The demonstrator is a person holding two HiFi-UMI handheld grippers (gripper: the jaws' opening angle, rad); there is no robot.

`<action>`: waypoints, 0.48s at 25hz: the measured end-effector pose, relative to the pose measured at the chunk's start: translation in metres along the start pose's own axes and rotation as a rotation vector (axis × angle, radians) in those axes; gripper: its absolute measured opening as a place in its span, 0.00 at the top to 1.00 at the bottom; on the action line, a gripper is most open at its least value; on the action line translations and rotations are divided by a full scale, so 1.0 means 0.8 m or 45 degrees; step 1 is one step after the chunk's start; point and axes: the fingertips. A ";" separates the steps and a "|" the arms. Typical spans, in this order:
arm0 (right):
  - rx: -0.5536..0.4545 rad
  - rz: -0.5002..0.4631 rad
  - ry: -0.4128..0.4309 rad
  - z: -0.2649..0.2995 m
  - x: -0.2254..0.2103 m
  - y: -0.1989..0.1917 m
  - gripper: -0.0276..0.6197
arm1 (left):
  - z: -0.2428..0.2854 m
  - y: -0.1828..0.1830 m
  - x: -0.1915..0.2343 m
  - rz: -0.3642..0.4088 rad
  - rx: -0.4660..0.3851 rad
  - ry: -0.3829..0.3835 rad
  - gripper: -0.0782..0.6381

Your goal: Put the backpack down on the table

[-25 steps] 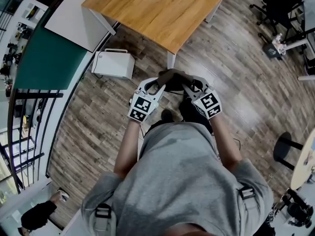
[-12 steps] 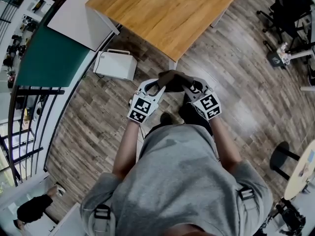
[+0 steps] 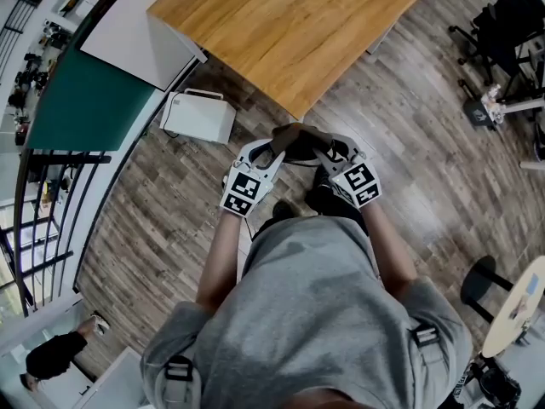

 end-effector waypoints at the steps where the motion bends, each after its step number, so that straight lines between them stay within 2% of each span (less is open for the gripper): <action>1: 0.000 0.000 0.005 0.000 -0.005 0.001 0.82 | 0.004 0.003 0.000 -0.010 -0.002 0.006 0.72; 12: -0.022 -0.037 0.102 -0.004 -0.062 0.015 0.82 | 0.045 0.036 0.001 -0.039 -0.012 0.118 0.72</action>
Point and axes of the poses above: the fingertips, and each gripper's own axes: z forward along the fingers, x to its left, y out of its top, and after that the axes turned 6 degrees about -x, right-handed
